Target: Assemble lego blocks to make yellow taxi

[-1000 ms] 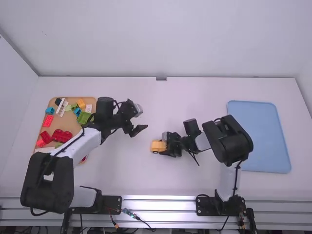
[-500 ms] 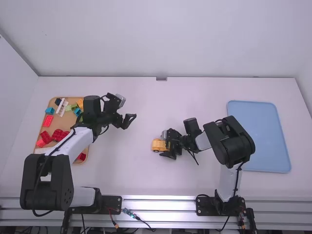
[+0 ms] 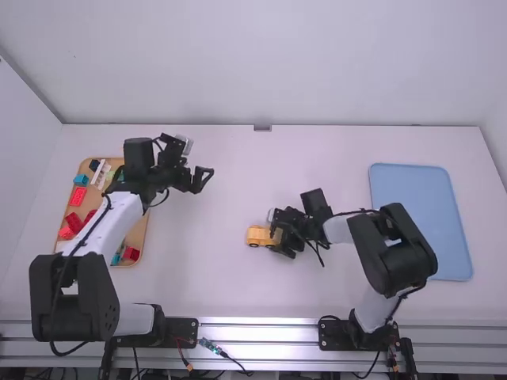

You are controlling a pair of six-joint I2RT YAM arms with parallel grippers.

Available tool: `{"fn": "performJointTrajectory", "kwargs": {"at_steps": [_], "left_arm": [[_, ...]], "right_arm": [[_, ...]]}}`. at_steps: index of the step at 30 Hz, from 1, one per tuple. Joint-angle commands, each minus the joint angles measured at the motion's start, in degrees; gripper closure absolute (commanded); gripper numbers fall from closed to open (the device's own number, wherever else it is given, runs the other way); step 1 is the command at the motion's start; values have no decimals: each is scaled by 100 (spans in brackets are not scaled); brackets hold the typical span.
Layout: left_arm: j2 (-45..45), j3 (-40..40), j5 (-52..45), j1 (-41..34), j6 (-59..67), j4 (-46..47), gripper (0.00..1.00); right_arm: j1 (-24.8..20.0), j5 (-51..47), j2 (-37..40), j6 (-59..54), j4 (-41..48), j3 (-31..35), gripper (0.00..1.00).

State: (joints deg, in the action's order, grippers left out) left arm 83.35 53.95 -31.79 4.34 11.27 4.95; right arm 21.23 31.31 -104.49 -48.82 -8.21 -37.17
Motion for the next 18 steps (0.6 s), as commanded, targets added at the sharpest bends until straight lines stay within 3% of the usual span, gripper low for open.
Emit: {"fn": "performJointTrajectory", "kwargs": {"at_steps": [1, 6, 18], "left_arm": [[-107, 267, 743, 22, -308, 133, 1], [0, 778, 1460, 35, -420, 621, 1], [1464, 3528, 1493, 1250, -1213, 2752, 1]], "right_arm": [[15, -1390, -20, 560, 273, 114, 1], [13, -1814, 291, 739, 603, 120, 1], [13, -2223, 1071, 564, 1510, 120, 1]]}}
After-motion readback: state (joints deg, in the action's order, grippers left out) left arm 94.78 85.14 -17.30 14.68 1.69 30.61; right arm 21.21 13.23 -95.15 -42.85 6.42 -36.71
